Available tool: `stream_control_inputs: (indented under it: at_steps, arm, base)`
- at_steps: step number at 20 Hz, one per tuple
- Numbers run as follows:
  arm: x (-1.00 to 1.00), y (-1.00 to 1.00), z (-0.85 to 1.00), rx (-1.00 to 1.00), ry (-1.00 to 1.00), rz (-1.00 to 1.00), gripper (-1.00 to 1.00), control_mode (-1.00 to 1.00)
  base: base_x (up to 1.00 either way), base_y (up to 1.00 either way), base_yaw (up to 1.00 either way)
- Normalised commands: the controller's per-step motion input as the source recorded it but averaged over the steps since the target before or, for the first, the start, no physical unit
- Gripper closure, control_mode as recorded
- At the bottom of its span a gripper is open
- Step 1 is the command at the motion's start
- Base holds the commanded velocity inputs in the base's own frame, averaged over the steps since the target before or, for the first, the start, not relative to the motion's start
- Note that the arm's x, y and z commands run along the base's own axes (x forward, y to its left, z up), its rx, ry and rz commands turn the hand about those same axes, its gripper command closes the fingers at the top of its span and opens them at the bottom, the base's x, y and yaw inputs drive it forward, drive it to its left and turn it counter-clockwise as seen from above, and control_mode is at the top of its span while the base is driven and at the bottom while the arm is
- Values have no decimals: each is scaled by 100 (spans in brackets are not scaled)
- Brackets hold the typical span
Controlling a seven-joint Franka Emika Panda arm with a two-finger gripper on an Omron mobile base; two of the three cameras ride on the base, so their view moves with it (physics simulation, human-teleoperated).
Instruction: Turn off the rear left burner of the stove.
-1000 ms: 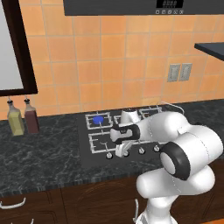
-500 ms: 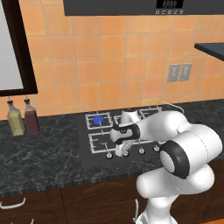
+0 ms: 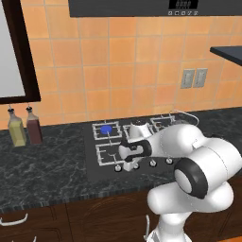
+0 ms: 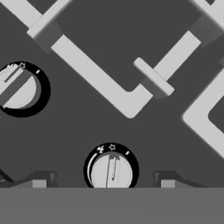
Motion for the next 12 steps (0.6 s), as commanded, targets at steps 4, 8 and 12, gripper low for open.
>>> stream_control_inputs:
  at_steps: [4,8,12]
  arm:
    - [22,0,-15,0,-10,-5,-100,-100]
    - [16,2,-3,0,-4,-3,-100,-100]
    - [0,0,-1,1,0,0,-100,-100]
  base:
    - [0,0,0]
    - [0,0,0]
    - [0,0,0]
